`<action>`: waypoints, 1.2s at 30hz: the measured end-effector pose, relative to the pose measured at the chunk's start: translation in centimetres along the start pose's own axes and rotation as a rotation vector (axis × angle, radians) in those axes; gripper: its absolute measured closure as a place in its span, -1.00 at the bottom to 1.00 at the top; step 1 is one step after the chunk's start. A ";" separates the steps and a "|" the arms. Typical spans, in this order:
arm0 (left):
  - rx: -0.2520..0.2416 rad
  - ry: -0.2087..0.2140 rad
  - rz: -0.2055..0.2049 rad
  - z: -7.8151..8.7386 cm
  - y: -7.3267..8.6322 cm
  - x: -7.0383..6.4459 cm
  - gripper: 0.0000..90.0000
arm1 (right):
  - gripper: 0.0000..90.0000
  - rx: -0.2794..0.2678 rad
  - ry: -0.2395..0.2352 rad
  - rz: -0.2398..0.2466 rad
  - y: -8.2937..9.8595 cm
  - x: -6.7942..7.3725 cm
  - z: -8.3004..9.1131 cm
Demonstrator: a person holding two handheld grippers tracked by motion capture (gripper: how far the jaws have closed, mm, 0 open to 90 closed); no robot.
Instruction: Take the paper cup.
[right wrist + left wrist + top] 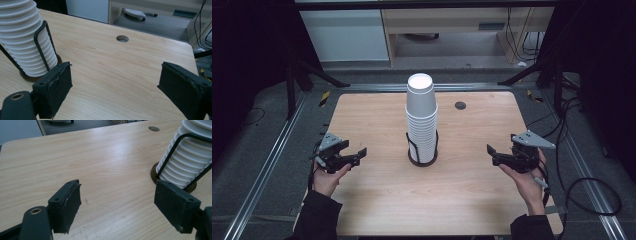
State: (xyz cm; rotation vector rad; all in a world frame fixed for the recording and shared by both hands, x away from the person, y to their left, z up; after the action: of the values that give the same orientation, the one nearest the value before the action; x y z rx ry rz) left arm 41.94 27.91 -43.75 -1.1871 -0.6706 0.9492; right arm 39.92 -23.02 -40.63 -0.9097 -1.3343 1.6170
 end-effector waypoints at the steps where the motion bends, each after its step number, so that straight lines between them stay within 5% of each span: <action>1: 0.005 0.000 -0.005 0.0 0.2 -0.1 -0.54 | -0.76 0.001 -0.004 -0.005 0.0 0.1 -0.1; 10: 0.044 0.032 -0.039 -0.6 0.8 -0.9 -0.57 | -0.78 -0.013 -0.061 0.016 -1.1 1.5 -0.7; 22: 0.050 0.039 -0.048 -0.7 0.9 -1.0 -0.59 | -0.79 -0.155 -0.186 0.017 -7.3 4.6 -1.6; 36: 0.072 0.050 -0.059 -0.9 1.2 -1.2 -0.59 | -0.83 -0.236 -0.275 0.012 -12.0 8.1 -3.4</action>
State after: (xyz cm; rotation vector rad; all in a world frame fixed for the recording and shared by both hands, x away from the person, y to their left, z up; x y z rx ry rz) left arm 41.88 26.54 -45.10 -1.1185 -0.6234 0.8847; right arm 41.61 -13.14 -29.58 -0.8544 -1.7417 1.6615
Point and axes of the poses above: each handheld gripper's, and its own axes: z roughly backward along the jaws, y roughly out of its underside, x roughly to its left, the point moved 3 cm from there along -z, roughly forward along the jaws, and after that the axes turned 15 degrees about -x, right-handed, at the moved point
